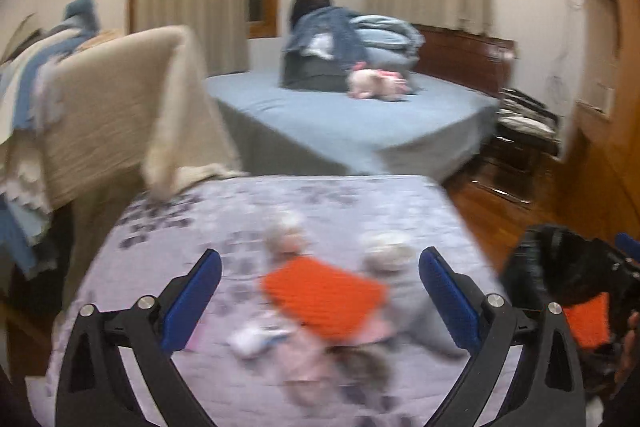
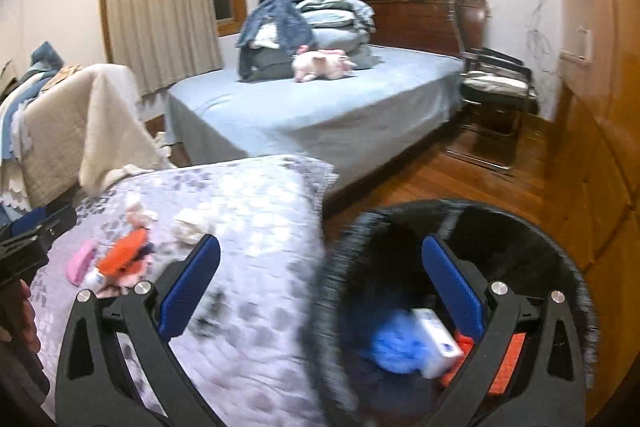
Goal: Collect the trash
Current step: 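Return to the quilt and grasp the pink sponge with the left tool, then grasp the second orange mesh sleeve with the right tool, then carry the pink sponge and orange sleeve over the bin and open both tools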
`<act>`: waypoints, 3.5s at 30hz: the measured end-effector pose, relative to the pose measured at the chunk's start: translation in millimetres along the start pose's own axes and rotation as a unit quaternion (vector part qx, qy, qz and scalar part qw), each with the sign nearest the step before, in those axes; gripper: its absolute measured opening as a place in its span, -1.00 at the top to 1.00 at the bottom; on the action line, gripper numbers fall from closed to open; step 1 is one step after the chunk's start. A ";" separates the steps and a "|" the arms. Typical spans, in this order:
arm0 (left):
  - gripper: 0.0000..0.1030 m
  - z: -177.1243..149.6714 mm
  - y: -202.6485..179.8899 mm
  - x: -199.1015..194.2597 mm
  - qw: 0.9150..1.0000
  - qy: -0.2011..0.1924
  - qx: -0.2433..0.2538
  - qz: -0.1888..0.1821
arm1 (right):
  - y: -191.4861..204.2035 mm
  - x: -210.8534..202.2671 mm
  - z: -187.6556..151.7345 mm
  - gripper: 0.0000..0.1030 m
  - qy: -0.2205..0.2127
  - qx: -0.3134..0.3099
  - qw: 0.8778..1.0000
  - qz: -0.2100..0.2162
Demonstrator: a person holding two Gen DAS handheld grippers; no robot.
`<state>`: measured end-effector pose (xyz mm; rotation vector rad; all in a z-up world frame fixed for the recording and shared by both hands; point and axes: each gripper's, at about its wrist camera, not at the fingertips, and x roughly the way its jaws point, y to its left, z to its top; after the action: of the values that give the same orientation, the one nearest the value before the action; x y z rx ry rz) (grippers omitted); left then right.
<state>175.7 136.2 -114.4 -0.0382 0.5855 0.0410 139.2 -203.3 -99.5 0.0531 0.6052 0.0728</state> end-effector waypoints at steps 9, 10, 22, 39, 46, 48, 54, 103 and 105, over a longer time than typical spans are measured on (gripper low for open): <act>-0.79 -25.2 77.2 32.7 0.996 0.030 -0.029 0.081 | 72.5 38.1 -1.0 -0.90 0.006 -0.037 0.998 0.051; -0.77 -29.3 86.3 38.7 0.995 0.039 -0.037 0.086 | 79.6 41.4 -1.6 -0.90 0.007 -0.043 0.998 0.054; -0.52 -62.2 119.8 78.6 0.988 0.107 -0.071 0.080 | 127.9 73.2 -7.1 -0.90 0.030 -0.073 0.994 0.081; 0.75 -52.6 122.3 65.0 0.991 0.097 -0.089 0.030 | 170.0 94.6 -16.6 -0.76 0.063 -0.110 0.985 0.119; 0.75 -38.0 115.0 49.8 0.993 0.080 -0.078 0.028 | 185.7 108.7 -23.9 -0.44 0.090 -0.121 0.979 0.134; 0.75 -36.2 113.3 48.0 0.994 0.080 -0.077 0.025 | 189.1 112.3 -27.1 -0.35 0.101 -0.127 0.977 0.137; 0.75 -34.8 108.1 45.5 0.994 0.081 -0.075 0.019 | 192.9 114.4 -33.7 0.39 0.123 -0.138 0.970 0.158; 0.75 18.9 -79.8 3.1 0.991 0.043 0.014 -0.124 | 14.5 -9.2 29.2 0.78 -0.003 -0.019 0.998 0.056; 0.75 20.1 -93.7 2.1 0.990 0.043 0.021 -0.135 | -0.2 -14.9 28.2 0.78 -0.007 -0.012 0.999 0.041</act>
<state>193.2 43.7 -96.5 -0.0780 0.6631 -0.2371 143.0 -205.6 -68.0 0.0562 0.5887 0.1597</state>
